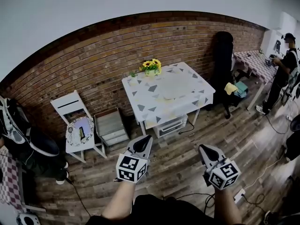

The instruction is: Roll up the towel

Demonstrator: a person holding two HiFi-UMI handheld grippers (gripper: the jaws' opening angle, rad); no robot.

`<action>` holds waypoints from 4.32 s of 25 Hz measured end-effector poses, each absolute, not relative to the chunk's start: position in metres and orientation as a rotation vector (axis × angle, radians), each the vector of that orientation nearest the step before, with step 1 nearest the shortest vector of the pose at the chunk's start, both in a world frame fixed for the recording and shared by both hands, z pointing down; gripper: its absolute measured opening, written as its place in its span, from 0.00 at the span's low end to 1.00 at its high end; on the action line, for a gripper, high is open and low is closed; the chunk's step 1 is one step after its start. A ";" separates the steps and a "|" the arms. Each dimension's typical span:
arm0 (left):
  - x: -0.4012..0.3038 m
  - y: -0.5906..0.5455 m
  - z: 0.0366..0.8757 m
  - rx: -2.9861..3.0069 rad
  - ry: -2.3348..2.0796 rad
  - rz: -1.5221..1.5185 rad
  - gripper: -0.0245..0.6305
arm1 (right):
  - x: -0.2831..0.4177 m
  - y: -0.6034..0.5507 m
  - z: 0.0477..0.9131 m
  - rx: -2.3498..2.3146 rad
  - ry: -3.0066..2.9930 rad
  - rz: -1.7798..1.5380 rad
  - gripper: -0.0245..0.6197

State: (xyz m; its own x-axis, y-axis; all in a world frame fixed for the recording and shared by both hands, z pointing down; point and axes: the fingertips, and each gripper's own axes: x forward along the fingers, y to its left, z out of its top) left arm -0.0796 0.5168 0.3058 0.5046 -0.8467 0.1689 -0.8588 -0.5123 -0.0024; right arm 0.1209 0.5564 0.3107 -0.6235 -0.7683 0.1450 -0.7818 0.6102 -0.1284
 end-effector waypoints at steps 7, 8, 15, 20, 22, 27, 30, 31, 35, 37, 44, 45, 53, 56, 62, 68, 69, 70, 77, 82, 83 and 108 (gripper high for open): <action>-0.055 0.519 0.314 2.631 -1.528 0.240 0.07 | 0.145 0.564 0.324 1.259 -2.752 0.322 0.06; -0.052 0.517 0.315 2.634 -1.526 0.243 0.07 | 0.146 0.562 0.327 1.253 -2.752 0.326 0.06; -0.044 0.481 0.330 2.630 -1.504 0.274 0.07 | 0.144 0.526 0.345 1.202 -2.727 0.397 0.06; -0.046 0.432 0.343 2.630 -1.482 0.287 0.07 | 0.132 0.480 0.354 1.168 -2.715 0.417 0.06; -0.047 0.409 0.349 2.634 -1.469 0.310 0.07 | 0.125 0.455 0.359 1.161 -2.711 0.427 0.06; -0.055 0.346 0.367 2.636 -1.411 0.370 0.07 | 0.104 0.392 0.373 1.151 -2.699 0.500 0.06; -0.064 0.307 0.369 2.648 -1.381 0.373 0.07 | 0.086 0.354 0.376 1.128 -2.704 0.505 0.06; -0.068 0.295 0.368 2.656 -1.370 0.375 0.07 | 0.080 0.341 0.375 1.125 -2.697 0.499 0.06; -0.085 0.258 0.368 2.675 -1.347 0.378 0.07 | 0.062 0.299 0.370 1.126 -2.632 0.451 0.06; -0.096 0.241 0.370 2.674 -1.349 0.370 0.07 | 0.051 0.282 0.366 1.122 -2.637 0.429 0.06; -0.106 0.203 0.378 2.664 -1.331 0.375 0.07 | 0.034 0.247 0.377 1.080 -2.613 0.442 0.06; -0.106 0.196 0.381 2.658 -1.330 0.382 0.07 | 0.035 0.240 0.379 1.083 -2.611 0.451 0.06; -0.088 0.131 0.400 2.614 -1.342 0.421 0.07 | 0.045 0.162 0.395 1.025 -2.644 0.490 0.06; -0.076 0.095 0.406 2.587 -1.354 0.447 0.07 | 0.057 0.118 0.397 1.002 -2.659 0.490 0.06; -0.044 0.032 0.414 2.556 -1.345 0.551 0.07 | 0.083 0.042 0.408 0.941 -2.681 0.522 0.06; -0.036 -0.003 0.422 2.527 -1.345 0.620 0.07 | 0.072 0.004 0.427 0.833 -2.677 0.531 0.06; -0.037 -0.005 0.426 2.520 -1.336 0.621 0.07 | 0.070 0.003 0.430 0.832 -2.668 0.524 0.06; -0.038 -0.006 0.430 2.514 -1.322 0.621 0.07 | 0.068 0.004 0.434 0.832 -2.655 0.519 0.06; -0.052 -0.008 0.452 2.555 -1.218 0.664 0.07 | 0.043 0.014 0.460 0.856 -2.531 0.540 0.15; -0.063 0.002 0.467 2.600 -1.133 0.676 0.07 | 0.024 0.033 0.480 0.868 -2.423 0.501 0.22; -0.064 0.005 0.470 2.613 -1.109 0.677 0.07 | 0.020 0.037 0.485 0.869 -2.402 0.492 0.22; -0.039 0.043 0.618 2.747 -0.408 1.304 0.26 | -0.021 0.056 0.628 0.530 -2.119 0.311 0.23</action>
State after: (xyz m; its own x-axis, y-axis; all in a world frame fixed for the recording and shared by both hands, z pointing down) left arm -0.0395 0.0430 0.6177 0.6039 -0.2065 0.7698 -0.2695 -0.9619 -0.0467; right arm -0.0214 0.0559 0.6281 -0.5019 -0.2542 0.8267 -0.4810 0.8764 -0.0225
